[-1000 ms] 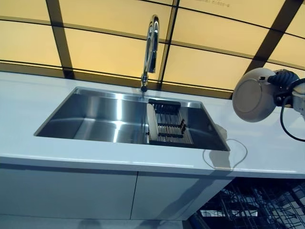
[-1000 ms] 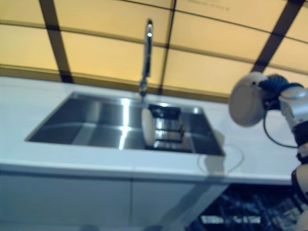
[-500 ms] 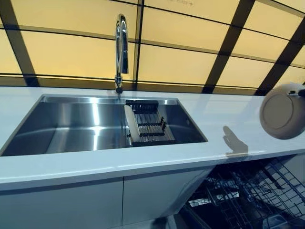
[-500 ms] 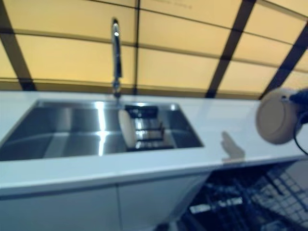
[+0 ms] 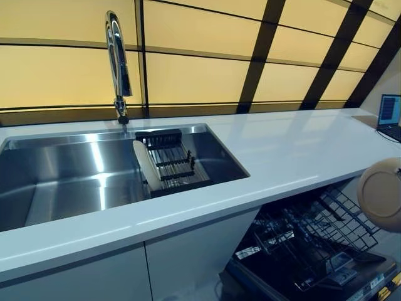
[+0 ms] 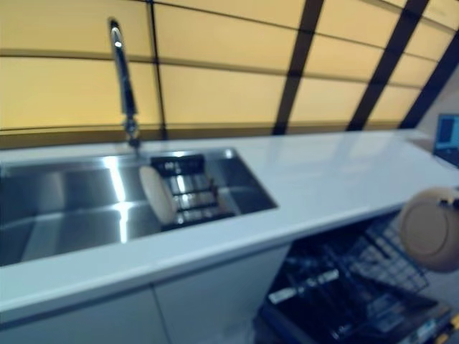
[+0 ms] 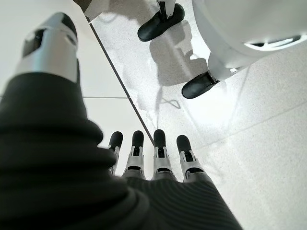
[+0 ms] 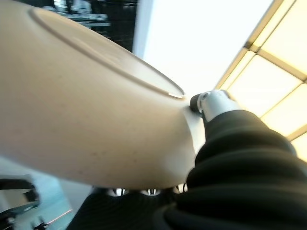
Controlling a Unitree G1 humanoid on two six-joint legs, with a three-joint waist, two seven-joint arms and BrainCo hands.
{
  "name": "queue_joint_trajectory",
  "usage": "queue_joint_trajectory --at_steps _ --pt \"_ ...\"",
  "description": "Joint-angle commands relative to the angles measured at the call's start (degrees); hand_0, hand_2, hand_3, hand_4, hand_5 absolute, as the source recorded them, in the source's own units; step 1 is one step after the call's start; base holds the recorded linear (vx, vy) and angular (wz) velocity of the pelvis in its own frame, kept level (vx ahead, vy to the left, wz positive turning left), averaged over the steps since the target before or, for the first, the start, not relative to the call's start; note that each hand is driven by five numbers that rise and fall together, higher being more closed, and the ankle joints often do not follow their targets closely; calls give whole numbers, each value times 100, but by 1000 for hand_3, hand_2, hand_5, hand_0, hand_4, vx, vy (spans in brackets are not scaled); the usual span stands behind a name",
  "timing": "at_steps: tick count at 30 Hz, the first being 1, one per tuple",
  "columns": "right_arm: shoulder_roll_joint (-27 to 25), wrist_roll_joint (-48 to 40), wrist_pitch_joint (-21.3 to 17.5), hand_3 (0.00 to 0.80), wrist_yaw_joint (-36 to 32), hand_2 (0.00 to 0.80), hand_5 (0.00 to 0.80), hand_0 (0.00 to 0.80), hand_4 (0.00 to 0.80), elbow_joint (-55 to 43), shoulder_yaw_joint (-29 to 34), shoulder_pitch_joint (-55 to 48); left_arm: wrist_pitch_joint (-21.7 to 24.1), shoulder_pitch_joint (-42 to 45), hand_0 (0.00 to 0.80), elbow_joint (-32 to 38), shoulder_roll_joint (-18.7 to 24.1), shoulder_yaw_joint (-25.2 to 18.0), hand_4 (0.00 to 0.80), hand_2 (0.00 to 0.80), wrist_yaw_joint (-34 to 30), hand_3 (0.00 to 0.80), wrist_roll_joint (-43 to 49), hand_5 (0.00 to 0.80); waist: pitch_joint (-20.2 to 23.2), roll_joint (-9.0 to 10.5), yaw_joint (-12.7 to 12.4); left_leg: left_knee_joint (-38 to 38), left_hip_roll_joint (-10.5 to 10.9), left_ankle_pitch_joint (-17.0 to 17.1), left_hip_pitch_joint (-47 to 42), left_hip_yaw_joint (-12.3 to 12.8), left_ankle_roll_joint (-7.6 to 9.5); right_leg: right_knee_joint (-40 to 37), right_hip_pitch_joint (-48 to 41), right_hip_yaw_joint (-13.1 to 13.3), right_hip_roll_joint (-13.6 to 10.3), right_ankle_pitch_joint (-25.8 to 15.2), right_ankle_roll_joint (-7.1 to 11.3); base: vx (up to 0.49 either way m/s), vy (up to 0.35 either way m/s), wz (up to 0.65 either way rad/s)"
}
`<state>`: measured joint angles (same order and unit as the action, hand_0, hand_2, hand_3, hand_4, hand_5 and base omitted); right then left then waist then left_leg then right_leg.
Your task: Take plates into dishwasher
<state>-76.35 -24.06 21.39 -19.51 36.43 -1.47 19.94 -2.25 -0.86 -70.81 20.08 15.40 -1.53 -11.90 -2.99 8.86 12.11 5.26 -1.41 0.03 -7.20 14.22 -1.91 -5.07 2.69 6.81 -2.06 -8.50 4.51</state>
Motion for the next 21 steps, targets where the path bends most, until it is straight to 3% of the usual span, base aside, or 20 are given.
queue_joint_trajectory --at_steps 1,5,9,21 --pt "-2 108 -500 800 112 800 800 800 800 -370 605 4 -15 -186 0 -122 186 -170 0 0 25 0 284 0 -122 54 -67 -110 94 -343 -124 -396 260 197 212 -34 60 -309 483 -4 -40 -4" --pt "370 331 -764 800 131 800 800 800 800 -941 938 -640 35 -143 0 -118 137 -263 0 0 41 0 312 0 -160 16 -27 -102 120 -363 -130 -403 288 188 245 -25 76 -311 478 5 -24 -10" --pt "658 490 -708 800 243 800 800 800 800 -1407 1013 -902 59 -86 0 -97 112 -305 0 0 34 0 341 0 -181 -21 -29 -91 141 -374 -121 -416 298 170 240 -56 64 -299 473 2 -11 -5" --pt "1546 1287 -552 800 625 800 800 800 800 -2545 333 -878 122 -96 0 -109 8 -330 0 0 -10 0 493 0 -297 -190 -110 -83 184 -374 -78 -436 300 155 202 -160 1 -215 437 -10 -22 4"
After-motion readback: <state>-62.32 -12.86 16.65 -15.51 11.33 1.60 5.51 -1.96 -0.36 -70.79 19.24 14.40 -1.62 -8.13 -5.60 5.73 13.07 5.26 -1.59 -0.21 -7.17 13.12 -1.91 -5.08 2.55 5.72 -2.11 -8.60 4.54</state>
